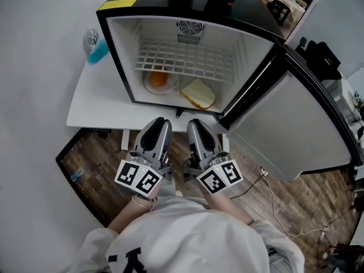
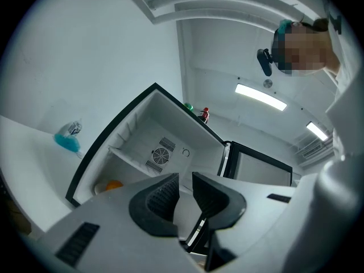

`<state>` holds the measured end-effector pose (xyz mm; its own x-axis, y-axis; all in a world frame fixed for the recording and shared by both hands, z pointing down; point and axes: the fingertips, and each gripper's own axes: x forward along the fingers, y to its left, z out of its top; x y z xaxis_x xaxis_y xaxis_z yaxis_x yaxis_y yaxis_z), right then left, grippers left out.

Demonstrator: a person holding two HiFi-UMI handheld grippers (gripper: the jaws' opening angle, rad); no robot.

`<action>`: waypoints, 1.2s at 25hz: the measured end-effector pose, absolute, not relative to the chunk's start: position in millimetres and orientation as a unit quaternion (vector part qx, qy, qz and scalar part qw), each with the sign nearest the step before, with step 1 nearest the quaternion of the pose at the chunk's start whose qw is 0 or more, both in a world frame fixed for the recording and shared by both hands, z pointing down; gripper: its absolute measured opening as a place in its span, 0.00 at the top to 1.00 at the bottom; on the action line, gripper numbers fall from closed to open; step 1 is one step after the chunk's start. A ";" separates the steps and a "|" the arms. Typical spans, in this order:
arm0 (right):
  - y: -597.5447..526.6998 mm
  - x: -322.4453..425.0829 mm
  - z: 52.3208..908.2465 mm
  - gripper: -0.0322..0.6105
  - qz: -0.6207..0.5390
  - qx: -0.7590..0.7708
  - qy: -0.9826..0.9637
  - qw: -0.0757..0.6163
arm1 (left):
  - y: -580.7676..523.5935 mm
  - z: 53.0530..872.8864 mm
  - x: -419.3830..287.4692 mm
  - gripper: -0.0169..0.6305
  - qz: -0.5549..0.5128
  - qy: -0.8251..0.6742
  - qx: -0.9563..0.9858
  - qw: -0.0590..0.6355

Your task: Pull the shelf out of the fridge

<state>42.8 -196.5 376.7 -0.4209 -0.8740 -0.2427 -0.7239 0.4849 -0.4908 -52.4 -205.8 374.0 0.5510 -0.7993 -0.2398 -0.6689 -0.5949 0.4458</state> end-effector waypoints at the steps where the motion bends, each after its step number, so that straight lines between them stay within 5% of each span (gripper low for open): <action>1: -205.1 43.1 376.5 0.85 -0.155 -0.486 0.827 0.236 | -214.5 374.5 -52.0 0.85 -0.213 -0.421 0.868 0.154; 30: -343.8 48.3 379.6 0.85 -0.138 -0.542 0.799 0.220 | -366.5 390.3 -19.9 0.85 -0.159 -0.341 0.907 0.188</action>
<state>48.3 -343.8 379.6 -0.3155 -0.9270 -0.2029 -0.8054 0.3747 -0.4592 -19.9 -366.5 390.3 0.7168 -0.6788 -0.1595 -0.5598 -0.6966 0.4488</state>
